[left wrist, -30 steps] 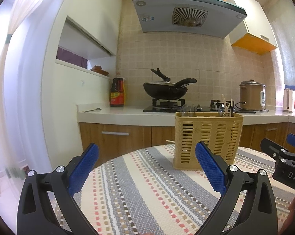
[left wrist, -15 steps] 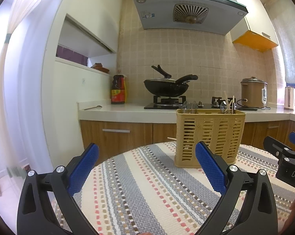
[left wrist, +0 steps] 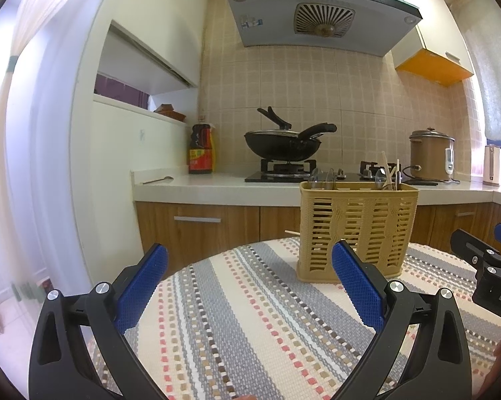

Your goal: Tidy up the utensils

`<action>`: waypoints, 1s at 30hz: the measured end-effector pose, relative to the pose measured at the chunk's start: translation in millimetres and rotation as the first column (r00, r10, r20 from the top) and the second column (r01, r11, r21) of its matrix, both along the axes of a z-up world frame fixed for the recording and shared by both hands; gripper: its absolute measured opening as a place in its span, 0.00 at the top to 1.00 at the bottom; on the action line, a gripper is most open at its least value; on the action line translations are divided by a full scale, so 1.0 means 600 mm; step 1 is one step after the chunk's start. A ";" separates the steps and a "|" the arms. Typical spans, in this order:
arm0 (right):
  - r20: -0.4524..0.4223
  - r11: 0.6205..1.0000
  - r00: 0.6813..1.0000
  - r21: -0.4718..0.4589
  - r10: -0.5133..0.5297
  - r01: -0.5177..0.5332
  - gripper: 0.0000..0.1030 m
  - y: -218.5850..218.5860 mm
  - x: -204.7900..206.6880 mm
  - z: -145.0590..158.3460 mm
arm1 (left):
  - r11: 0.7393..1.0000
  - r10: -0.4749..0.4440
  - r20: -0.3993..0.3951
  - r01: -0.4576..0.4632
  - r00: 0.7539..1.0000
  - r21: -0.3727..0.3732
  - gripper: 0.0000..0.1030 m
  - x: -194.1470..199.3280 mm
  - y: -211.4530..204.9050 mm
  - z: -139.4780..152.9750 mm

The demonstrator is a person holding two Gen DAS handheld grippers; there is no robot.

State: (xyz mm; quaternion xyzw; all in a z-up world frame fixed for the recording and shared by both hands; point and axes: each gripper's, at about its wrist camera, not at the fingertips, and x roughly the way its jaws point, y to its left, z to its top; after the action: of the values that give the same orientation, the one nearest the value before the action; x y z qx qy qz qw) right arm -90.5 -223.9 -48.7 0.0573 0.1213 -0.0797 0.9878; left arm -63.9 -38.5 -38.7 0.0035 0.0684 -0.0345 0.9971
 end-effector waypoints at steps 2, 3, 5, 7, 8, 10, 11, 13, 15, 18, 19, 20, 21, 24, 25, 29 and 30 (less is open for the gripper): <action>0.000 1.000 1.000 0.001 0.000 0.000 0.10 0.000 0.000 0.000 | 1.000 0.000 0.001 0.000 1.000 0.000 0.07 0.001 -0.001 0.000; 0.000 1.000 1.000 0.001 0.000 0.000 0.10 0.000 0.000 0.000 | 1.000 0.001 0.000 -0.001 1.000 0.000 0.07 0.001 0.000 0.000; 0.003 1.000 1.000 0.001 -0.004 0.004 0.10 0.000 -0.001 0.001 | 1.000 -0.001 -0.004 0.001 1.000 -0.001 0.07 0.002 -0.001 -0.001; 0.001 1.000 1.000 0.003 -0.003 0.003 0.10 -0.001 -0.001 0.000 | 1.000 -0.007 -0.007 0.007 1.000 -0.001 0.07 0.003 -0.001 -0.001; -0.001 1.000 1.000 0.002 -0.004 0.004 0.10 0.000 0.000 0.000 | 1.000 -0.006 -0.006 0.006 1.000 0.000 0.07 0.003 -0.002 -0.001; 0.000 1.000 1.000 0.001 -0.004 0.004 0.10 0.000 -0.001 0.000 | 1.000 -0.005 -0.006 0.005 1.000 0.004 0.07 0.002 -0.003 -0.001; -0.001 1.000 1.000 0.001 -0.004 0.004 0.10 0.000 0.000 0.000 | 1.000 -0.002 -0.006 0.002 1.000 0.005 0.07 0.002 -0.003 -0.001; -0.002 1.000 1.000 0.000 -0.005 0.005 0.10 -0.001 0.000 0.000 | 1.000 0.007 -0.007 -0.007 1.000 0.010 0.07 0.003 -0.004 -0.001; -0.004 1.000 1.000 0.000 -0.005 0.005 0.10 0.000 0.001 0.000 | 1.000 0.007 -0.007 -0.007 1.000 0.013 0.07 0.003 -0.005 -0.002; -0.004 1.000 1.000 -0.001 -0.004 0.004 0.10 0.000 0.001 0.000 | 1.000 0.012 -0.011 -0.012 1.000 0.021 0.07 0.003 -0.007 -0.003; -0.005 1.000 1.000 -0.001 -0.005 0.005 0.10 -0.001 0.002 -0.001 | 1.000 0.015 -0.012 -0.015 1.000 0.024 0.07 0.004 -0.007 -0.003; -0.008 1.000 1.000 -0.001 -0.005 0.005 0.10 0.000 0.002 -0.001 | 0.999 0.021 -0.012 -0.021 1.000 0.027 0.07 0.004 -0.008 -0.003; -0.011 1.000 1.000 0.000 -0.003 0.003 0.10 -0.001 0.003 0.000 | 0.999 0.032 -0.011 -0.031 0.999 0.032 0.07 0.004 -0.009 -0.003; -0.010 1.000 1.000 -0.001 -0.003 0.003 0.10 0.001 0.004 0.000 | 0.999 0.032 -0.009 -0.032 0.999 0.036 0.07 0.003 -0.011 -0.002; -0.009 1.000 1.000 -0.001 -0.004 0.004 0.10 0.000 0.003 0.000 | 0.999 0.035 -0.006 -0.035 0.999 0.033 0.07 0.002 -0.009 -0.002; -0.014 1.000 1.000 -0.002 -0.003 0.003 0.10 0.001 0.005 -0.001 | 1.000 0.019 -0.024 -0.019 1.000 0.009 0.07 0.007 -0.002 -0.003; -0.014 1.000 1.000 -0.003 -0.003 0.003 0.10 0.002 0.004 -0.001 | 1.000 0.024 -0.031 -0.024 0.999 0.010 0.07 0.009 -0.002 -0.003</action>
State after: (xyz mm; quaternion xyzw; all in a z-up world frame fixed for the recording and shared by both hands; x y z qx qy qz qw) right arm -87.8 -222.8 -49.3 0.0553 0.1278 -0.0820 0.9869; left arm -58.8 -39.5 -40.6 0.0071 0.0843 -0.0224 0.9962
